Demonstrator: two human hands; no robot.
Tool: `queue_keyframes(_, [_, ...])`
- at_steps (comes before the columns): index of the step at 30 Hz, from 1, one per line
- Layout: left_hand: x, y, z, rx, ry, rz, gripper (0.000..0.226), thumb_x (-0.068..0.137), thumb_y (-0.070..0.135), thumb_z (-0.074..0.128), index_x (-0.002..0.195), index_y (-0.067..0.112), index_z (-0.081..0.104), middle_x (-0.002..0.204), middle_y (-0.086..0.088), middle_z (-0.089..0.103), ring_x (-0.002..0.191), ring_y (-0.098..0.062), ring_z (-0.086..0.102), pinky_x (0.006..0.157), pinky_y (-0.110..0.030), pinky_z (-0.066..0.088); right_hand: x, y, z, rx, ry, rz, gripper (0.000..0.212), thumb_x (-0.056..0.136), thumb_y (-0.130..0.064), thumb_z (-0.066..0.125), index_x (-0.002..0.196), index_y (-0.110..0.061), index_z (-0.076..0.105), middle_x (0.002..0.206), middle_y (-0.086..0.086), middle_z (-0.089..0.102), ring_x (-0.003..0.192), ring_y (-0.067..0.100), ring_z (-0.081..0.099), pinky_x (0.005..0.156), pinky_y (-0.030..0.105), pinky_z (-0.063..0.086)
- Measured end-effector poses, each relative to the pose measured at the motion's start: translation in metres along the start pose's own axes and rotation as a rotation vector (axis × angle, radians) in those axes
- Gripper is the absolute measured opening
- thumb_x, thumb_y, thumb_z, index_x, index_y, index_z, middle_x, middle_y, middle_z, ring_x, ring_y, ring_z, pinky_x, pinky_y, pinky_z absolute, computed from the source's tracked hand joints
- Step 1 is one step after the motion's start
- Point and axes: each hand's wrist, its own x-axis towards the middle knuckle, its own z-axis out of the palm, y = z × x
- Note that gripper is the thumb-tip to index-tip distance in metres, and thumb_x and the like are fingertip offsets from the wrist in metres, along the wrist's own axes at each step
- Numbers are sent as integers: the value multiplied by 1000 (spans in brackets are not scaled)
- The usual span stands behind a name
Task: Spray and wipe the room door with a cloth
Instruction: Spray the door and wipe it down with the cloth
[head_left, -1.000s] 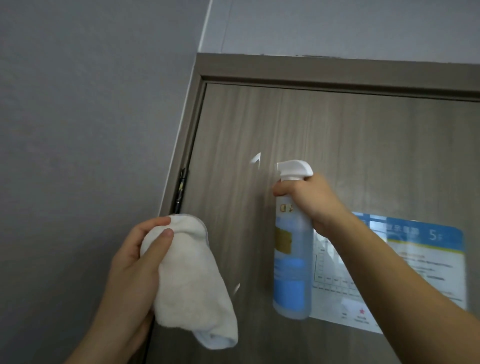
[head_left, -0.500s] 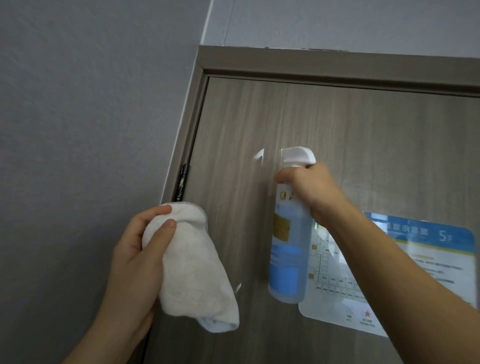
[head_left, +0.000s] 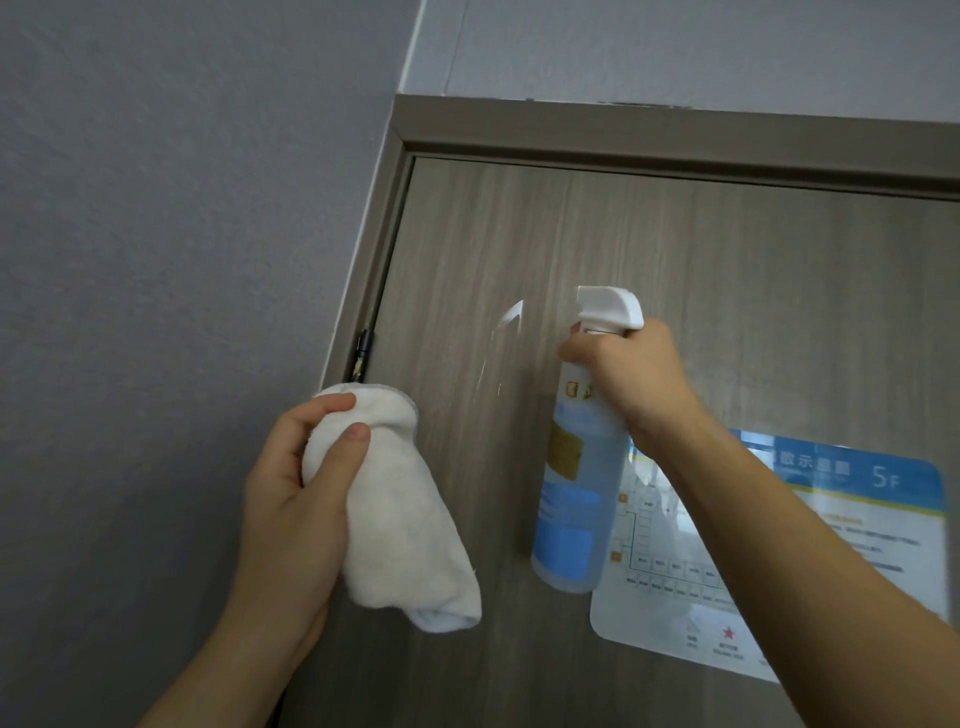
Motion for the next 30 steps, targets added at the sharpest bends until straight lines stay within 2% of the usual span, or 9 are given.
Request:
queue_keyframes(6, [42,9,46,108,12,322,30,94,9,65,107,34,55,104,20,61,92,15,60,72,-5,49,-14,3,-17,53,-34,14,8,75,-5,66,73,-12,63,72,7,62,63,20,62,62,36,53])
queue_keyframes(9, [71,15,85,198,-14,489,35,94,6,65,115,24,42,105,20,49,93,20,53,76,-1,43,-20,5,-27,86,-31,21,10,75,-5,68,72,-13,63,71,5,63,63,19,63,62,35,53])
queue_keyframes(12, [103,2,120,253,-38,556,35,93,9,65,113,20,39,104,17,48,97,5,55,84,-11,47,-23,7,-37,85,-22,3,12,75,-7,69,69,-16,64,70,5,64,66,21,64,66,39,54])
queue_keyframes(15, [130,-21,143,289,-94,493,26,93,17,66,107,17,44,105,5,56,99,-14,59,90,-38,53,-24,10,-44,64,-16,-24,12,75,-7,69,68,-16,64,69,5,64,66,20,64,65,39,53])
queue_keyframes(19, [140,-38,160,570,-219,603,31,90,27,70,111,11,52,108,2,52,102,-15,46,92,-34,43,-21,13,-47,35,2,-31,8,74,-8,69,70,-13,65,70,7,65,66,22,64,66,40,54])
queue_keyframes(24, [158,-24,150,1052,-364,820,74,76,81,40,123,28,61,121,0,55,115,-23,47,97,-36,32,-15,19,-49,33,22,-20,6,74,-9,69,71,-12,65,68,5,64,64,19,64,63,38,53])
queue_keyframes(26, [164,-28,145,1146,-352,816,79,71,88,35,128,38,58,135,0,45,130,-24,37,111,-47,22,-12,23,-48,31,25,-17,3,74,-9,69,75,-9,66,69,5,65,64,19,64,64,38,53])
queue_keyframes(28, [164,-37,148,1193,-318,793,85,68,90,34,136,41,49,151,-4,30,145,-26,19,118,-61,0,-13,26,-47,32,17,-23,8,75,-7,68,80,-2,66,71,8,64,65,20,64,64,38,53])
queue_keyframes(30, [165,-45,155,1208,-310,760,99,69,90,36,151,35,29,165,-6,8,153,-28,0,119,-60,-8,-11,30,-46,40,13,-20,10,75,-7,68,81,0,65,71,9,64,64,20,64,62,37,53])
